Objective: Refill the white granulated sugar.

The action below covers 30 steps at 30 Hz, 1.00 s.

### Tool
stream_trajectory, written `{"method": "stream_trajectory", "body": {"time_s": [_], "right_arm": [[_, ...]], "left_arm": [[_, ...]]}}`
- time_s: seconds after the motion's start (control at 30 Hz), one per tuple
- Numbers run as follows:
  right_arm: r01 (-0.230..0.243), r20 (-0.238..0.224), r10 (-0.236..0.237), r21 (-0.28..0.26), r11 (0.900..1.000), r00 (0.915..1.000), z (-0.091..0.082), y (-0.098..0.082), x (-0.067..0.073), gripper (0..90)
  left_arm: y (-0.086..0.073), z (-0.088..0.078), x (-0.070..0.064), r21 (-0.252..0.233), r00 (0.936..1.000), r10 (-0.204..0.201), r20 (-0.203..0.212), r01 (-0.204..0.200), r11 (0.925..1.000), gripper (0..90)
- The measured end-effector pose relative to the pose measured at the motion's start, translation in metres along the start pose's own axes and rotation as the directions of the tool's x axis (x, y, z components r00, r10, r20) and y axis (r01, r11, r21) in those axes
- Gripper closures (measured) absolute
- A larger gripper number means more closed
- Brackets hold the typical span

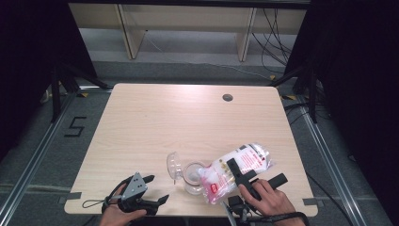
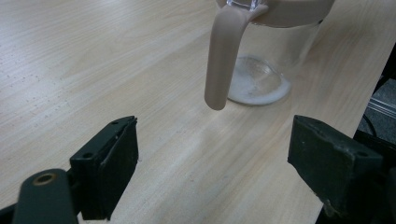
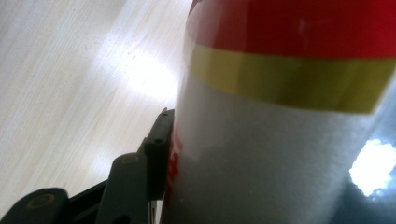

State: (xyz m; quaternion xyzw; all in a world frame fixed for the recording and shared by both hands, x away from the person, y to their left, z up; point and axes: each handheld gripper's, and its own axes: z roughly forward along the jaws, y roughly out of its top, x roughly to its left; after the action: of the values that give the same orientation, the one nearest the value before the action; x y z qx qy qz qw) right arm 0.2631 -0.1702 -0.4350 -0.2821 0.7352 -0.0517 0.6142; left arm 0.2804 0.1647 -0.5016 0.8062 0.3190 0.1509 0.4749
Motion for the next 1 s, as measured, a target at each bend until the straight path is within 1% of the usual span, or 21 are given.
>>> {"method": "stream_trajectory", "body": {"time_s": [0.03,0.07,0.1,0.17,0.2,0.23,0.27,0.3,0.33,0.37,0.43,0.5,0.53,0.57,0.67,0.73,0.8,0.83,0.87,0.9,1.0], "right_arm": [[0.005,0.003,-0.005,0.002,1.0,1.0,-0.0001,0.0002,0.0,52.8],[-0.033,0.0,0.033,0.015,0.999,0.9995,-0.0013,0.0014,0.0023,52.8],[0.004,0.003,-0.004,0.006,1.0,1.0,-0.0006,0.0004,0.0,52.8],[-0.004,0.006,0.004,-0.005,1.0,1.0,-0.0003,-0.0005,-0.0005,52.9],[-0.043,0.004,0.043,0.003,0.999,0.9991,-0.0008,0.0004,0.002,52.9],[-0.042,0.003,0.042,0.005,0.999,0.9991,-0.0007,0.0003,0.0022,52.9],[0.016,0.004,-0.016,-0.006,1.0,0.9999,0.0004,-0.0012,-0.0009,52.9],[-0.01,0.004,0.01,0.001,1.0,0.9999,-0.0002,-0.0013,0.0011,52.9],[-0.003,0.002,0.003,0.001,1.0,1.0,0.0,-0.0013,0.0007,53.0],[-0.032,-0.004,0.032,0.012,0.999,0.9995,-0.0009,-0.0002,0.0025,53.0],[-0.002,0.003,0.002,0.003,1.0,1.0,-0.0003,-0.0006,0.0005,53.0],[-0.035,0.001,0.035,0.009,0.999,0.9994,-0.0016,0.0013,0.0022,53.0],[0.015,0.007,-0.015,0.003,1.0,0.9999,-0.0013,0.0012,-0.0005,53.0],[0.033,0.001,-0.033,0.017,0.999,0.9994,-0.0027,0.0023,-0.0015,53.1],[0.023,0.011,-0.023,-0.005,1.0,0.9997,-0.0024,0.0042,-0.0024,53.2],[0.047,0.007,-0.047,-0.002,0.999,0.9989,-0.0028,0.0049,-0.0041,53.2],[0.012,0.008,-0.012,-0.007,1.0,0.9999,-0.0025,0.0063,-0.0017,53.3],[-0.009,0.006,0.009,-0.004,1.0,0.9999,-0.0028,0.0068,-0.0006,53.3],[-0.011,0.005,0.011,-0.002,1.0,0.9999,-0.0029,0.0071,-0.0004,53.3],[0.045,0.006,-0.045,-0.003,0.999,0.999,-0.0026,0.0062,-0.0037,53.4],[0.032,0.008,-0.031,-0.022,0.999,0.9995,-0.0013,0.0079,-0.0028,53.5]], "left_arm": [[0.0002,-0.0002,0.0,0.005,1.0,0.002,0.001,-0.002,1.0,15.8],[0.0002,0.0,-0.0001,0.003,1.0,0.003,0.001,-0.003,1.0,15.8],[0.0006,-0.0005,0.0004,0.005,0.9999,0.017,-0.001,-0.017,0.9998,15.8],[0.0003,-0.0001,-0.0001,0.005,1.0,0.002,0.001,-0.002,1.0,15.8],[0.0003,-0.0004,-0.0003,0.005,1.0,0.002,-0.004,-0.002,1.0,15.8],[0.0003,-0.0005,-0.0001,0.003,1.0,0.001,-0.001,-0.001,1.0,15.8],[0.0004,-0.0006,0.0002,0.003,1.0,0.004,-0.002,-0.004,1.0,15.8],[0.0006,-0.0008,0.0008,0.004,0.9999,0.017,-0.002,-0.016,0.9999,15.8],[0.0003,-0.0006,-0.0001,0.003,1.0,0.001,-0.002,-0.001,1.0,15.8],[0.0003,-0.0005,-0.0001,0.003,1.0,0.002,-0.002,-0.002,1.0,15.8],[0.0003,-0.0005,-0.0002,0.003,1.0,0.002,-0.002,-0.002,1.0,15.8],[0.0003,-0.0005,0.0,0.004,1.0,0.002,-0.001,-0.002,1.0,15.8],[0.0002,0.0,0.0001,0.0,1.0,0.0,-0.001,0.0,1.0,15.8],[0.0004,-0.0003,0.0005,0.007,1.0,0.004,-0.002,-0.004,1.0,15.8],[0.0,0.0,0.0001,-0.001,1.0,0.0,-0.002,0.0,1.0,15.8],[0.0008,-0.001,0.0017,0.005,0.9996,0.029,-0.003,-0.029,0.9996,15.8],[0.0008,-0.0007,0.0021,0.006,0.9995,0.033,-0.002,-0.033,0.9995,15.8],[0.0001,-0.0001,0.0004,0.006,1.0,0.004,-0.004,-0.004,1.0,15.8],[0.0001,0.0,0.0005,0.007,1.0,0.005,-0.003,-0.005,1.0,15.8],[0.0,0.0005,0.0001,0.003,1.0,0.002,0.0,-0.002,1.0,15.8],[0.0002,0.0002,0.0003,0.005,1.0,0.006,-0.002,-0.006,1.0,15.8]]}}
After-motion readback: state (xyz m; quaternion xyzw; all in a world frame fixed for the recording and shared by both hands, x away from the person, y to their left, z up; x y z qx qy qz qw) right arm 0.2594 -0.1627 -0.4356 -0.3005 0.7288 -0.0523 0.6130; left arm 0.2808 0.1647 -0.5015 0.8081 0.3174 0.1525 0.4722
